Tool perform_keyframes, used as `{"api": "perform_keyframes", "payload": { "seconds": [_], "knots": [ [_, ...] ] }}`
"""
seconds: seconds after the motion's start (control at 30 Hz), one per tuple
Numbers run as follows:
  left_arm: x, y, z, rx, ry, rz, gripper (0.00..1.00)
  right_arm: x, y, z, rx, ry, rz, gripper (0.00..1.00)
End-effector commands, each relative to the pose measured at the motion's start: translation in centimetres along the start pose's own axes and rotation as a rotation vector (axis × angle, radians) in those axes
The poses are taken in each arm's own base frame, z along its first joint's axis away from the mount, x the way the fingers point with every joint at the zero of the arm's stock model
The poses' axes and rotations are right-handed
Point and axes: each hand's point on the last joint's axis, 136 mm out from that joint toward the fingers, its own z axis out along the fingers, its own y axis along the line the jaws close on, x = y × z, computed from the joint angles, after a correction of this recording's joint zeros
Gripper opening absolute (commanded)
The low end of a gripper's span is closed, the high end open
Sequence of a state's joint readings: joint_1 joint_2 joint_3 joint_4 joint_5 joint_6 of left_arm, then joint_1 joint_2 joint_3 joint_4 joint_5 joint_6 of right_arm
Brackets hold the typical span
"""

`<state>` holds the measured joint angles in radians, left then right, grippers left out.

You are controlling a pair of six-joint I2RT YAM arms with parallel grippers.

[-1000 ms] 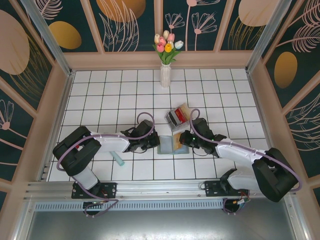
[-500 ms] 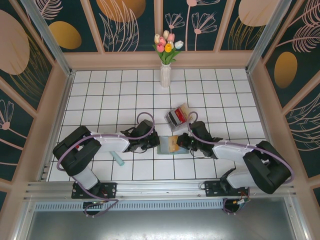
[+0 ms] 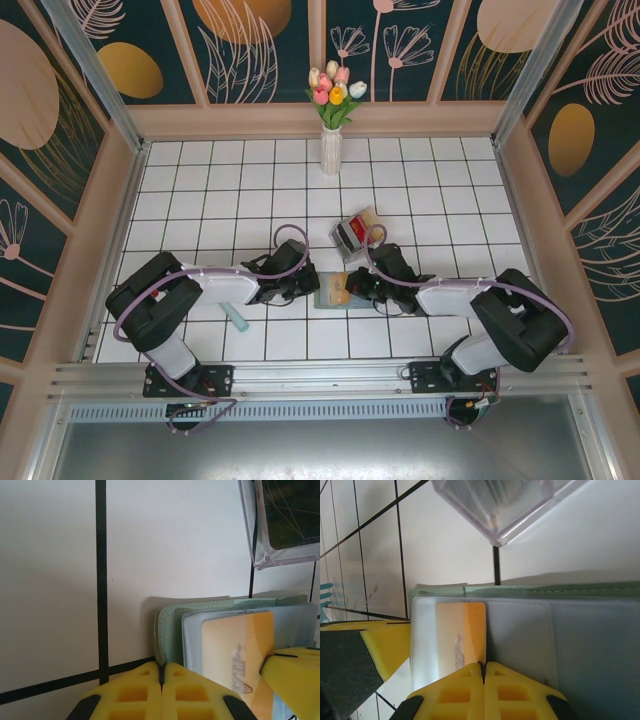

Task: Put the credit cards into the card holder

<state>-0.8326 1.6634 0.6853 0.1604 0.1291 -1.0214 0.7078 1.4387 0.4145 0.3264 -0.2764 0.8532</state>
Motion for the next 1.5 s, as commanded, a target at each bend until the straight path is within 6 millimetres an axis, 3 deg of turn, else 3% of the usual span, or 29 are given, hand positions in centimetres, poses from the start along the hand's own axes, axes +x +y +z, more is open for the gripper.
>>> {"api": "perform_keyframes", "payload": {
  "seconds": [0.0, 0.13, 0.27, 0.37, 0.63, 0.87, 1.03, 1.13, 1.27, 1.47],
  "knots": [
    [1.0, 2.0, 0.5, -0.057, 0.017, 0.009, 0.00, 1.4, 1.2, 0.8, -0.037, 0.074, 0.009, 0.06],
    [1.0, 2.0, 0.4, -0.058, 0.017, 0.009, 0.00, 1.1, 1.2, 0.8, -0.003, 0.071, -0.008, 0.13],
    [1.1, 2.2, 0.4, -0.059, 0.015, 0.009, 0.00, 0.2, 0.7, -0.5, 0.065, 0.036, -0.046, 0.22],
    [1.2, 2.2, 0.4, -0.060, 0.016, 0.010, 0.00, -0.1, 0.3, -1.4, 0.080, 0.023, -0.050, 0.23],
    [1.1, 2.1, 0.5, -0.054, 0.018, 0.011, 0.00, 1.0, -0.1, -0.5, 0.057, 0.085, -0.029, 0.18],
    [1.0, 2.0, 0.4, -0.052, 0.013, 0.012, 0.00, 1.3, 2.2, 0.6, -0.017, 0.131, -0.052, 0.05],
    [1.0, 1.9, 0.4, -0.049, 0.013, 0.011, 0.00, 1.3, 3.4, 1.1, -0.047, 0.149, -0.075, 0.06],
    [1.0, 1.9, 0.4, -0.050, 0.012, 0.011, 0.00, 1.3, 2.7, 1.2, 0.000, 0.154, -0.086, 0.07],
    [0.9, 2.4, 0.3, -0.075, 0.005, 0.007, 0.00, 0.1, 1.2, -0.3, 0.130, 0.090, -0.133, 0.14],
    [1.1, 3.2, 0.3, -0.103, 0.005, 0.001, 0.00, 0.1, -2.7, -2.2, 0.318, 0.077, -0.179, 0.16]
  ]
}}
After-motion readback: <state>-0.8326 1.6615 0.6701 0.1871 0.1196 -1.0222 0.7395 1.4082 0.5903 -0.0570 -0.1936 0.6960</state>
